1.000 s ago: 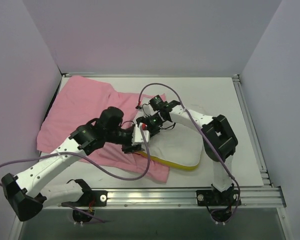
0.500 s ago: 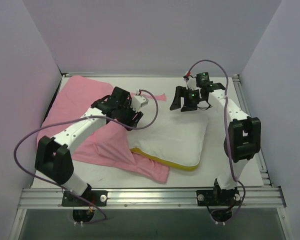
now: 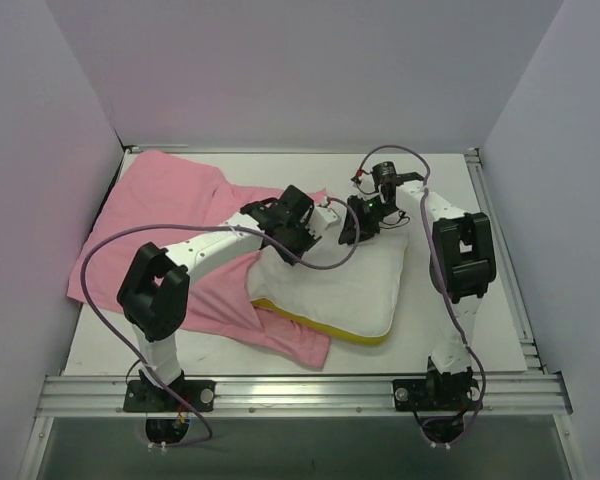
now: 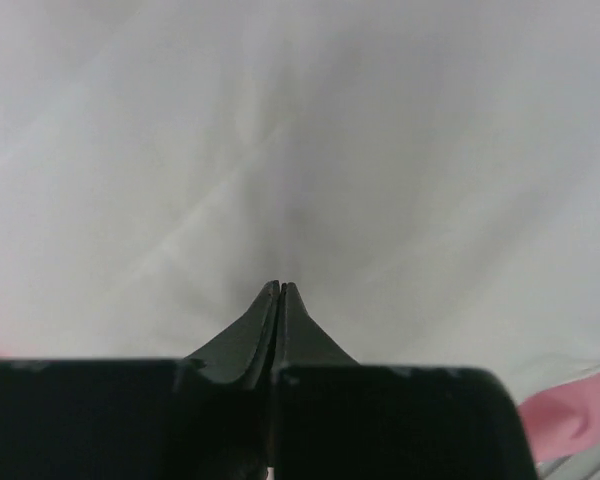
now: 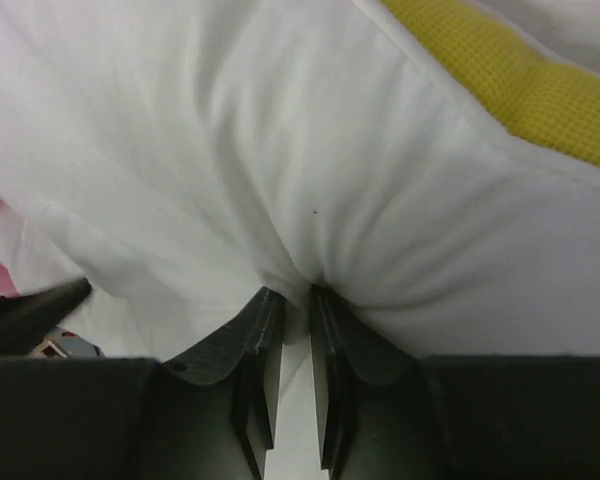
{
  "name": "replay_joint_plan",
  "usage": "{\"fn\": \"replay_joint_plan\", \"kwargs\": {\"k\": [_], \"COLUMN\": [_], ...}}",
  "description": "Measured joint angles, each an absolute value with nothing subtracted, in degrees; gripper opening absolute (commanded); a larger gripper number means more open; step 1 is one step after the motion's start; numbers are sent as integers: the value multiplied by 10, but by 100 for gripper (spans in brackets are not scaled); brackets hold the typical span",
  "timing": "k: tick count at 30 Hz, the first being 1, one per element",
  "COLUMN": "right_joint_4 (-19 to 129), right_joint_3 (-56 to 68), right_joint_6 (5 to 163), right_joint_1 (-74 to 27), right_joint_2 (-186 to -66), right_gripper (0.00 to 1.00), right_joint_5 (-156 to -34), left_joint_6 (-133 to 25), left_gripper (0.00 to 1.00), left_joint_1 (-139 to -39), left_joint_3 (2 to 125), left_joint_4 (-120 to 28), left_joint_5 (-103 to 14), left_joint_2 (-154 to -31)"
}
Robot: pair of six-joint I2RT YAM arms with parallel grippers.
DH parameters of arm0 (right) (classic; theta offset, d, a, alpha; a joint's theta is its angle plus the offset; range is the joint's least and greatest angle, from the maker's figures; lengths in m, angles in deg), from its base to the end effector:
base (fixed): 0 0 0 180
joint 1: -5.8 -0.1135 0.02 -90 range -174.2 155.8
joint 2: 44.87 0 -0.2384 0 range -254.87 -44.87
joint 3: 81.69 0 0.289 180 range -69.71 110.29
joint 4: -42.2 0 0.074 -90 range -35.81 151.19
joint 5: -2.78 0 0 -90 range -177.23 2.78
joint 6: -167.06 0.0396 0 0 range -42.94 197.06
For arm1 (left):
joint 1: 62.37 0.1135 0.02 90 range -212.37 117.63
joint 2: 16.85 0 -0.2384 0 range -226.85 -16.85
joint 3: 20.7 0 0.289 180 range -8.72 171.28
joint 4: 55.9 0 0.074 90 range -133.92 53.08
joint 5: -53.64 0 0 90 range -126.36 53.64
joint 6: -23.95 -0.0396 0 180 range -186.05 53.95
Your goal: Put the pillow into the pillowcase
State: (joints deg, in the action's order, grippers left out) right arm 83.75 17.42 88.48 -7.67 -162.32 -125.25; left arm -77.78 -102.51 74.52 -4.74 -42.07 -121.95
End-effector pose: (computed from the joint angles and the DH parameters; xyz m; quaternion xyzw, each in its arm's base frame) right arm 0.4387 0.1302 0.1431 -0.1009 0.9113 0.3602 0.1720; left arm 0.3199 -0.2749 0.1949 0.4341 0.8642 -0.1080 0.2303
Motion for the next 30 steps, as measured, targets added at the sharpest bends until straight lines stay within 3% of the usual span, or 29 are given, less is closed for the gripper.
{"fn": "replay_joint_plan", "kwargs": {"k": [4, 5, 8, 10, 13, 14, 17, 20, 25, 28, 30], "right_joint_4": [840, 841, 842, 843, 847, 849, 857, 867, 892, 898, 901], "right_joint_3": [178, 178, 174, 167, 160, 159, 158, 159, 196, 215, 218], "right_joint_6": [890, 891, 890, 890, 885, 881, 871, 858, 835, 824, 819], "right_joint_1": [-89, -92, -94, -94, -93, -93, -91, -86, -73, -69, -68], "right_joint_2": [-1623, -1623, -1620, -1613, -1597, -1590, -1564, -1536, -1544, -1571, -1592], "right_gripper": [13, 13, 15, 20, 41, 52, 68, 72, 74, 74, 74], "right_joint_5": [-1274, -1279, -1284, -1286, -1283, -1280, -1266, -1238, -1186, -1162, -1155], "left_joint_6": [-769, -767, -764, -763, -771, -776, -796, -816, -834, -843, -846], "left_gripper": [3, 27, 71, 77, 78, 78, 76, 72, 54, 54, 63], "left_joint_1": [-1071, -1072, -1060, -1044, -1010, -997, -958, -923, -900, -900, -900], "left_joint_3": [766, 769, 770, 761, 733, 723, 703, 695, 695, 700, 709], "left_joint_4": [-60, -64, -69, -73, -70, -70, -69, -69, -70, -69, -67], "left_joint_5": [-448, -449, -433, -404, -362, -349, -318, -298, -298, -315, -329], "left_joint_2": [-1220, -1219, -1204, -1182, -1134, -1119, -1093, -1102, -1157, -1188, -1198]}}
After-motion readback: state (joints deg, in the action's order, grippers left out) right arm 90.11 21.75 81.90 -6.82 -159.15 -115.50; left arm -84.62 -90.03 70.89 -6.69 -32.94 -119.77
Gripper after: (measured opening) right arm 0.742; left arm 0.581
